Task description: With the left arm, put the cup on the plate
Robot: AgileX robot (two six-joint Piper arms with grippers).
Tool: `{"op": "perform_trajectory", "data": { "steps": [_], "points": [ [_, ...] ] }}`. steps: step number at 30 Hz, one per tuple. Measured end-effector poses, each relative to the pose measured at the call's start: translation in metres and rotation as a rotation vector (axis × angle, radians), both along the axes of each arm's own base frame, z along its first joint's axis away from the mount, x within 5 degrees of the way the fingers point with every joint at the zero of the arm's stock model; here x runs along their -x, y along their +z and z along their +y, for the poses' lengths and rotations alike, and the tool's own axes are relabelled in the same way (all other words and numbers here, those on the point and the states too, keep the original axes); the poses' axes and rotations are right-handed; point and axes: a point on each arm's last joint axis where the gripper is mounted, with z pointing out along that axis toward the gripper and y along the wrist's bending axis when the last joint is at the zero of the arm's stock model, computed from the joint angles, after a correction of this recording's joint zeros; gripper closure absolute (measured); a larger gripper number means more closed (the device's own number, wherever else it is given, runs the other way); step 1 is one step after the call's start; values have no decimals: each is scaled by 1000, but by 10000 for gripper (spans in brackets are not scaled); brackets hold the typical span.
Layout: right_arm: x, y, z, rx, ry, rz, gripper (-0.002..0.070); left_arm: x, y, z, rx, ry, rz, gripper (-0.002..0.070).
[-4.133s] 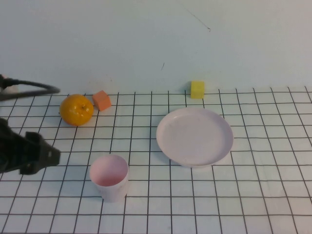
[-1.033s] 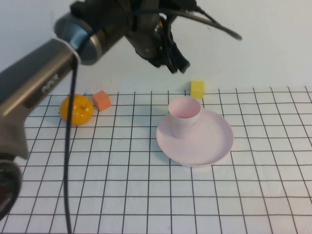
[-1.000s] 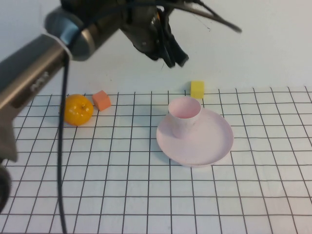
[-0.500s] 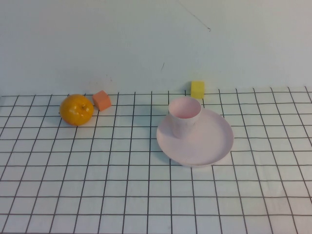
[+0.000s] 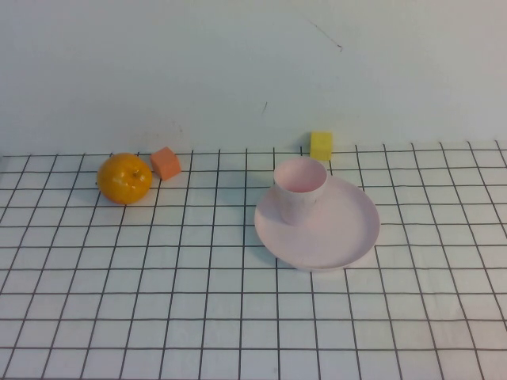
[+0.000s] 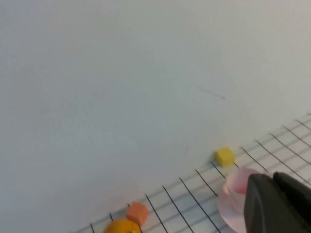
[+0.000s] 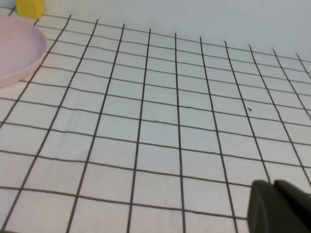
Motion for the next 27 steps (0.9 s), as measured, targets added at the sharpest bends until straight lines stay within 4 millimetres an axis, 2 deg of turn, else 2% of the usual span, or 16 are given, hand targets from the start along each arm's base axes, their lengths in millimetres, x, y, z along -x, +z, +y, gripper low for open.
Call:
{"op": "perform_trajectory", "data": {
  "steps": [5, 14, 18, 22, 27],
  "points": [
    [0, 0, 0, 0, 0, 0, 678, 7, -39, 2, -22, -16, 87, 676],
    [0, 0, 0, 0, 0, 0, 678, -8, -99, -8, -116, -19, 254, 676],
    [0, 0, 0, 0, 0, 0, 678, -13, -120, -13, -128, -29, 290, 676],
    [0, 0, 0, 0, 0, 0, 678, -7, -140, -9, -23, -13, 283, 676],
    [0, 0, 0, 0, 0, 0, 678, 12, -167, 13, 241, 107, 142, 676]
  ]
}}
